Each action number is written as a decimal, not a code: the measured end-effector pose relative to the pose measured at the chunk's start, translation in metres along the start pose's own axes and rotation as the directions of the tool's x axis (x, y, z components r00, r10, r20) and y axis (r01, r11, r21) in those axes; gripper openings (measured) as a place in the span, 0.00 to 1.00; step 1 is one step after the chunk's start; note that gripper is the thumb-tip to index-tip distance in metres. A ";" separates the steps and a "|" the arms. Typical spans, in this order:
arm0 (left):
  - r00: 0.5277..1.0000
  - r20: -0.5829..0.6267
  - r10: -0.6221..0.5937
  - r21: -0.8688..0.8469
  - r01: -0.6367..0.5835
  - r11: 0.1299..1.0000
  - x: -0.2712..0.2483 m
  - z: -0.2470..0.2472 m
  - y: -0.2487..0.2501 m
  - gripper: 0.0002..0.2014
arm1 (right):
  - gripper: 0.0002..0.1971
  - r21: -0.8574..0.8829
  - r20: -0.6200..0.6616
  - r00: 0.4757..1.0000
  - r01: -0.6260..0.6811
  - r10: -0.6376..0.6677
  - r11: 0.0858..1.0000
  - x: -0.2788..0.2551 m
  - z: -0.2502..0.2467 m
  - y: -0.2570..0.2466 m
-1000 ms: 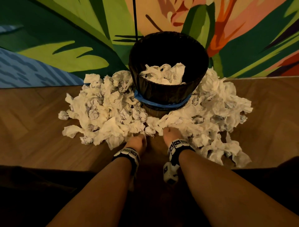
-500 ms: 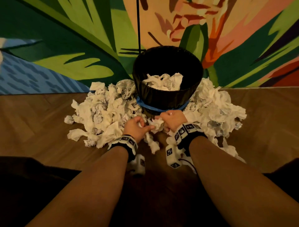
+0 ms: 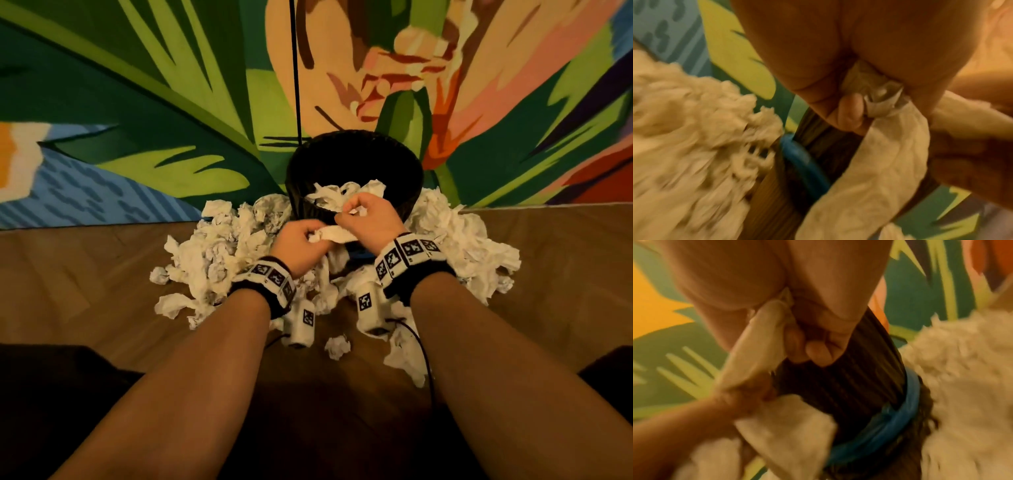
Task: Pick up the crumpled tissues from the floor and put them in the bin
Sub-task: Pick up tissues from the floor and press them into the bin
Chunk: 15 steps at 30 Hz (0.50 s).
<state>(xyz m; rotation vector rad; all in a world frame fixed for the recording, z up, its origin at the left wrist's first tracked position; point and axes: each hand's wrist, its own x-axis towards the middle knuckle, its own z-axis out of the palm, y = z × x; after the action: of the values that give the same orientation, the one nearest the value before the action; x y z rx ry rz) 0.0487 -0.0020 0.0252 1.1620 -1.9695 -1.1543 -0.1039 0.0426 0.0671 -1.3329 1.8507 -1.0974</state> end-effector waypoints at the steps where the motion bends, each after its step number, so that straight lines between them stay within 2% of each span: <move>1: 0.999 -0.018 0.044 0.004 -0.044 0.999 0.004 -0.010 0.011 0.07 | 0.02 -0.033 0.041 0.998 0.039 -0.037 0.999 0.000 -0.003 -0.006; 3: 0.988 -0.027 0.154 0.043 -0.152 0.987 0.013 -0.029 0.037 0.10 | 0.12 -0.062 0.111 0.988 0.112 -0.104 0.992 0.000 -0.007 -0.024; 5: 0.973 -0.041 0.225 0.040 -0.224 0.974 0.022 -0.043 0.060 0.09 | 0.16 -0.059 0.098 0.983 0.163 -0.156 0.985 0.003 -0.012 -0.045; 6: 0.968 -0.051 0.245 0.002 -0.246 0.969 0.025 -0.049 0.072 0.11 | 0.16 -0.076 0.059 0.982 0.184 -0.180 0.980 0.006 -0.016 -0.053; 8: 0.963 -0.047 0.266 -0.120 -0.270 0.955 0.034 -0.061 0.091 0.20 | 0.20 -0.118 -0.078 0.977 0.188 -0.198 0.975 0.015 -0.028 -0.065; 10: 0.965 -0.023 0.260 -0.110 -0.261 0.959 0.046 -0.072 0.103 0.26 | 0.19 -0.088 -0.233 0.957 0.155 -0.172 0.984 0.027 -0.044 -0.069; 13: 0.969 -0.064 0.240 0.083 -0.234 0.969 0.068 -0.086 0.108 0.11 | 0.10 0.038 -0.367 0.929 0.076 -0.057 0.996 0.048 -0.068 -0.068; 15: 0.973 -0.111 0.204 0.145 -0.188 0.971 0.080 -0.090 0.105 0.07 | 0.07 0.012 -0.407 0.912 0.059 -0.049 0.998 0.061 -0.074 -0.067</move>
<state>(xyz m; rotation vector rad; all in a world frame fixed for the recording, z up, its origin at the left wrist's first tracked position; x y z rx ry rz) 0.0427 -0.0814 0.1637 1.0501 -2.0371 -0.8393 -0.1545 -0.0049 0.1616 -1.2134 2.0917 -1.5149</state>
